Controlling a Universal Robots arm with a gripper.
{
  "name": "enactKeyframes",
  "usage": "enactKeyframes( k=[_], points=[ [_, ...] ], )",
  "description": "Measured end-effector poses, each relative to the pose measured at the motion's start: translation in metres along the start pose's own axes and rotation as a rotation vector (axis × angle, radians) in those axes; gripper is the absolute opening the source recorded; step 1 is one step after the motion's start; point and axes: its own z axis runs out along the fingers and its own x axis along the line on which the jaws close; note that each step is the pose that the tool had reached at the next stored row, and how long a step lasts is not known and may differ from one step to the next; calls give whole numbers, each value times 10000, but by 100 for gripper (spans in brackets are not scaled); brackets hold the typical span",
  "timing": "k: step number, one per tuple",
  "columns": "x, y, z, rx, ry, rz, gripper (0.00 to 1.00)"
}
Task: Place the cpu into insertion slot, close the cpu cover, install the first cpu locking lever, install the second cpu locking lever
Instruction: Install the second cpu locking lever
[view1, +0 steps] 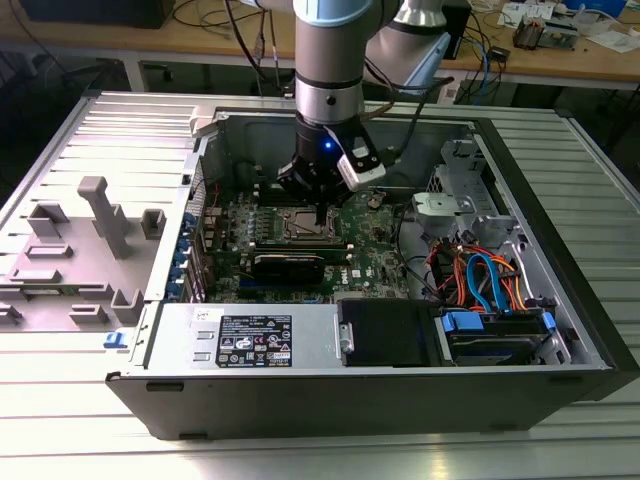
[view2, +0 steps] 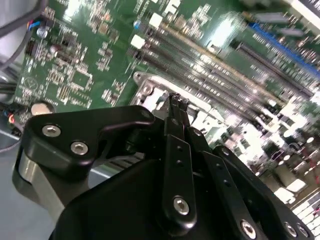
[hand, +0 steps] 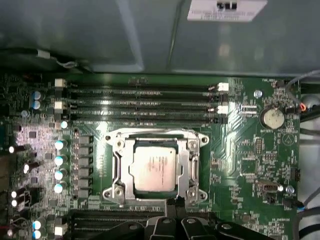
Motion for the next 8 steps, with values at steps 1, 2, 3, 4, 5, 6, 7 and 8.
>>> enactKeyframes(
  k=[1, 2, 3, 4, 5, 6, 7, 8],
  points=[
    [4, -54, 2, -3, 0, -2, 11],
    [18, -121, 5, -10, -1, -11, 11],
    [32, -143, 6, -17, -1, -17, 11],
    [42, -148, 6, -22, -1, -25, 11],
    [56, -150, 5, -34, -2, -36, 11],
    [68, -149, 5, -45, -3, -43, 11],
    [83, -149, 5, -55, -3, -51, 11],
    [96, -149, 4, -63, -4, -59, 11]
  ],
)
